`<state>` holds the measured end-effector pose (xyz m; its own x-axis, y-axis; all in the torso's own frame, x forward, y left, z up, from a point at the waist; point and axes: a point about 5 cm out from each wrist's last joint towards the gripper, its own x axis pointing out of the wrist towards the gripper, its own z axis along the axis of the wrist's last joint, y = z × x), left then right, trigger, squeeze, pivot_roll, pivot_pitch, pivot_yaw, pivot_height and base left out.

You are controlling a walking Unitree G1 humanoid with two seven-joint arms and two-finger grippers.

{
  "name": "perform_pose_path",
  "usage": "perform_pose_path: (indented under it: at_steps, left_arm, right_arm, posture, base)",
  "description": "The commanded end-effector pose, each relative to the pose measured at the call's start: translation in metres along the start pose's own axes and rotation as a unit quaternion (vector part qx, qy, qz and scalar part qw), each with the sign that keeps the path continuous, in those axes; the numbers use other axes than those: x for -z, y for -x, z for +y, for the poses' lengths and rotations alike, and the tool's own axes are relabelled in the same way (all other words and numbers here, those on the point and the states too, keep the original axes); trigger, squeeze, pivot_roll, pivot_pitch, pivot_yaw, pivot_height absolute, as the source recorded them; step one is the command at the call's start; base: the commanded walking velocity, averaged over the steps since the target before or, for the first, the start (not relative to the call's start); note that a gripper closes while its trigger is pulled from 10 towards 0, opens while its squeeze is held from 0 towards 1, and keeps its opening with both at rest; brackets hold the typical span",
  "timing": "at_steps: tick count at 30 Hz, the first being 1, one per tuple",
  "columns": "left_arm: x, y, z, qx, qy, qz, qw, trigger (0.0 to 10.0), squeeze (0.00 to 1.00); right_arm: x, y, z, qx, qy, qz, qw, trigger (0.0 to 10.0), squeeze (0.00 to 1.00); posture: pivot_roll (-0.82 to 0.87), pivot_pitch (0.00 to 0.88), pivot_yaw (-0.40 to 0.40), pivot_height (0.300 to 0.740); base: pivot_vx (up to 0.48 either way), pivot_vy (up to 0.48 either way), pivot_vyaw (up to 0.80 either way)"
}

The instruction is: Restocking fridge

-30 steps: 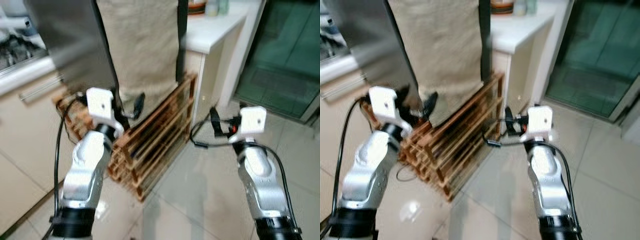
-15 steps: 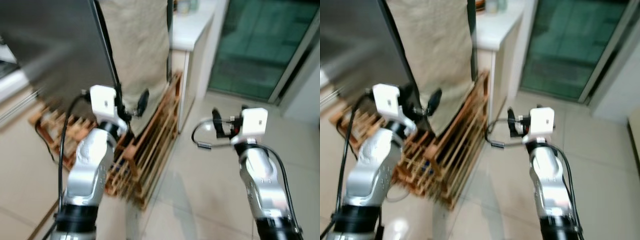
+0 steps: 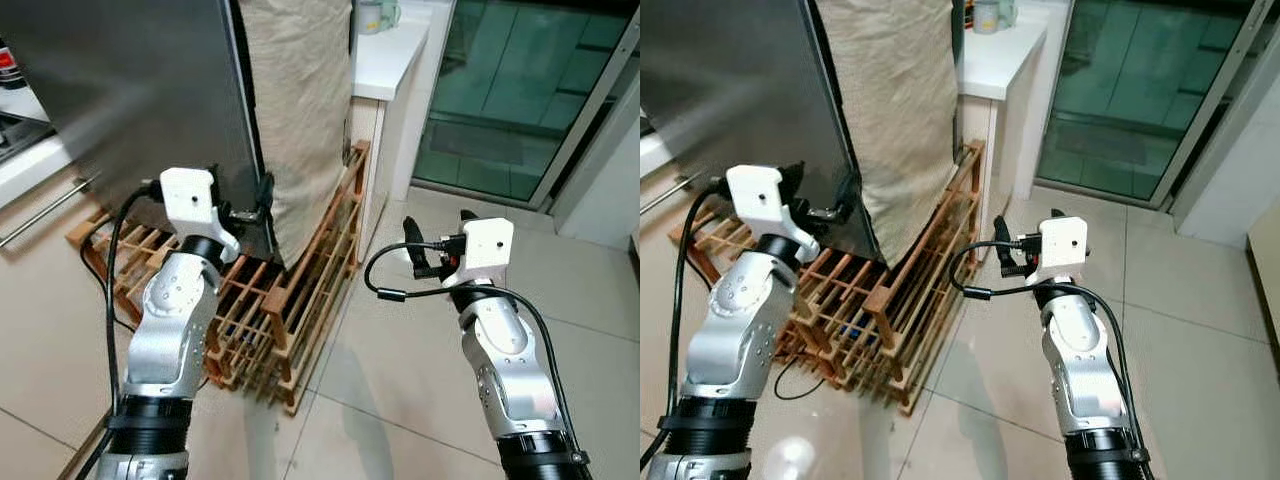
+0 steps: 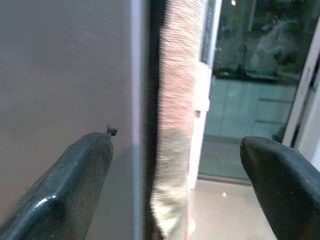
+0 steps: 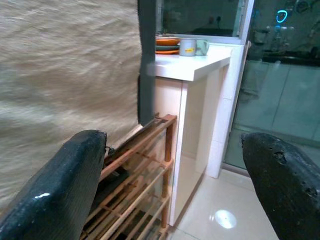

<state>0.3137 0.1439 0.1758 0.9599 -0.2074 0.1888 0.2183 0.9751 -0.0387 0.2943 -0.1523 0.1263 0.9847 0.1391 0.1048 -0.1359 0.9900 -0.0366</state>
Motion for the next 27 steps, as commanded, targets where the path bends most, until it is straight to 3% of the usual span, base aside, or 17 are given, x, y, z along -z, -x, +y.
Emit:
perform_pose_path:
  at_steps: [1,5,10,15,27]
  left_arm:
    - [-0.002,-0.006,-0.002,0.006,-0.013,0.006,1.000,10.0,0.00]
    - [0.000,-0.009,-0.001,0.000,-0.009,0.011,1.000,10.0,0.00]
    - [0.008,-0.021,-0.016,0.003,0.010,0.028,1.000,10.0,0.00]
    - [0.008,-0.030,-0.022,0.001,0.017,0.031,0.999,10.0,0.00]
    - [0.008,-0.047,-0.006,-0.056,0.041,0.037,0.997,10.0,0.00]
  right_arm:
    - [-0.006,-0.002,0.001,0.000,0.004,-0.012,1.000,10.0,0.00]
    - [-0.010,-0.001,-0.002,0.012,0.001,-0.021,1.000,10.0,0.00]
    - [-0.009,0.003,0.000,0.012,0.002,-0.020,1.000,10.0,0.00]
    - [-0.010,0.003,0.000,0.013,0.002,-0.021,1.000,10.0,0.00]
    - [-0.010,0.009,-0.005,0.024,0.007,-0.017,1.000,10.0,0.00]
  posture:
    - [-0.07,0.000,0.060,0.740]
    - [-0.08,0.000,0.060,0.740]
    - [-0.09,0.000,0.062,0.740]
    - [-0.10,0.000,0.065,0.740]
    - [-0.12,0.000,0.069,0.740]
  base:
    - [0.000,0.000,0.00]
    - [0.000,0.000,0.00]
    - [0.000,0.000,0.00]
    - [0.000,0.000,0.00]
    - [0.000,0.000,0.00]
